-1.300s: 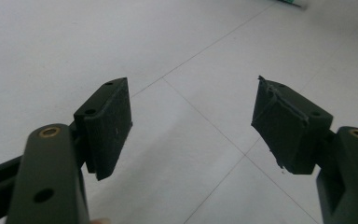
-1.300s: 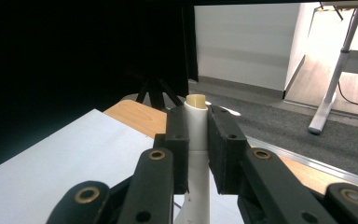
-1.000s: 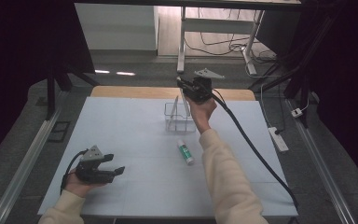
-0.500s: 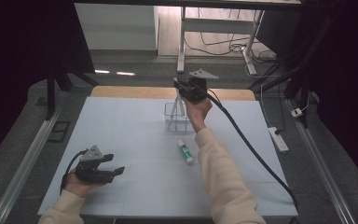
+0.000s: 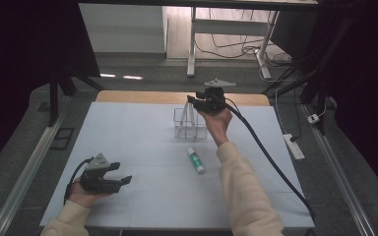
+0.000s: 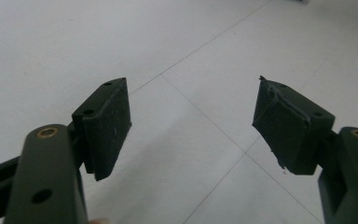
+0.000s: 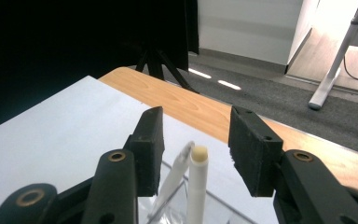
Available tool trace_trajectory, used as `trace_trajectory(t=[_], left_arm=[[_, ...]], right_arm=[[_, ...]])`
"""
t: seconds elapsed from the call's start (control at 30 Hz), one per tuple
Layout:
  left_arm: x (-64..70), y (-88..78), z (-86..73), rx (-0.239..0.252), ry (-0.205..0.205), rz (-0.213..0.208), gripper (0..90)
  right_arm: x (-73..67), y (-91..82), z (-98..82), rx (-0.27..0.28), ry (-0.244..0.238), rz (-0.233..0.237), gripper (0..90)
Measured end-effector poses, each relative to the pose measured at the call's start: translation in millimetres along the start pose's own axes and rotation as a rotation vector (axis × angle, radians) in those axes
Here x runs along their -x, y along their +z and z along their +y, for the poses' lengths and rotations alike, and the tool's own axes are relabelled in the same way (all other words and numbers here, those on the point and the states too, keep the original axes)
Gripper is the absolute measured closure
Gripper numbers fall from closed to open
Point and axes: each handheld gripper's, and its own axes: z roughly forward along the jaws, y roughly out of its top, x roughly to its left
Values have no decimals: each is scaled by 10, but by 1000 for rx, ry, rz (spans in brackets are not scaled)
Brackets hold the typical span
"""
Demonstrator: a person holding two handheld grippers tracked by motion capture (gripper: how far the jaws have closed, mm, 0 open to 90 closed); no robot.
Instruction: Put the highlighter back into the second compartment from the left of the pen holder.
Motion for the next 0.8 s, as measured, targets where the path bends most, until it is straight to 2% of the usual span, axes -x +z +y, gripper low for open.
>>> trace_trajectory(t=[0.1,0.27,0.37,0.8], left_arm=[[-3,-2,0,1,-2,2,273],[-4,-7,-1,2,-2,2,273],[-5,-6,-2,1,-2,3,273],[-8,-6,-3,1,-3,6,272]], right_arm=[[13,-76,-31,5,6,18,548],[29,-166,-74,-17,-13,10,548],[40,-228,-109,-28,0,37,546],[1,-476,-217,-102,-43,40,508]])
